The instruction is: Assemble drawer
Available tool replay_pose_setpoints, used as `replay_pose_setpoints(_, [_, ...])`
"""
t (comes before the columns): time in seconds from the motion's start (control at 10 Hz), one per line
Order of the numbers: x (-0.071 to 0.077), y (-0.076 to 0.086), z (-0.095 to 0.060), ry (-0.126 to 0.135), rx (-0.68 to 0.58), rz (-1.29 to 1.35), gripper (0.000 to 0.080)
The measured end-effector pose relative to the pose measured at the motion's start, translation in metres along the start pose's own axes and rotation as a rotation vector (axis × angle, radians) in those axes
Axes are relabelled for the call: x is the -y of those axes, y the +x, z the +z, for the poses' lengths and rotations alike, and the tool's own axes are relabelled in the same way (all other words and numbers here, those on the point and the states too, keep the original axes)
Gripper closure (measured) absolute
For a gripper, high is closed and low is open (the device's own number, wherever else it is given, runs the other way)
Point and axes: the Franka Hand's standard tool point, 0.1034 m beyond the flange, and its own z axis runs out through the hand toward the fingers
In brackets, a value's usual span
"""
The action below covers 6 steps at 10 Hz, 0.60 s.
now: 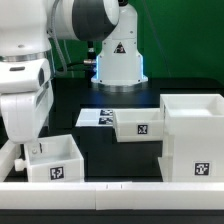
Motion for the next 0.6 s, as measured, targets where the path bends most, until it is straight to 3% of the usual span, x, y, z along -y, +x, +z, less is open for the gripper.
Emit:
replay_pose_setpoints(0.3, [0.0005,-0.0006,0.0005,0.001,0.0,0.001,0.0176])
replay_pose_setpoints(0.5, [0.0006,-0.0007,0.0007,0.001,0.0,0.001,0.0543])
replay_pose_setpoints(0.6, [0.0007,-0.0007,0.0009,0.001,0.0,0.001,0.0543])
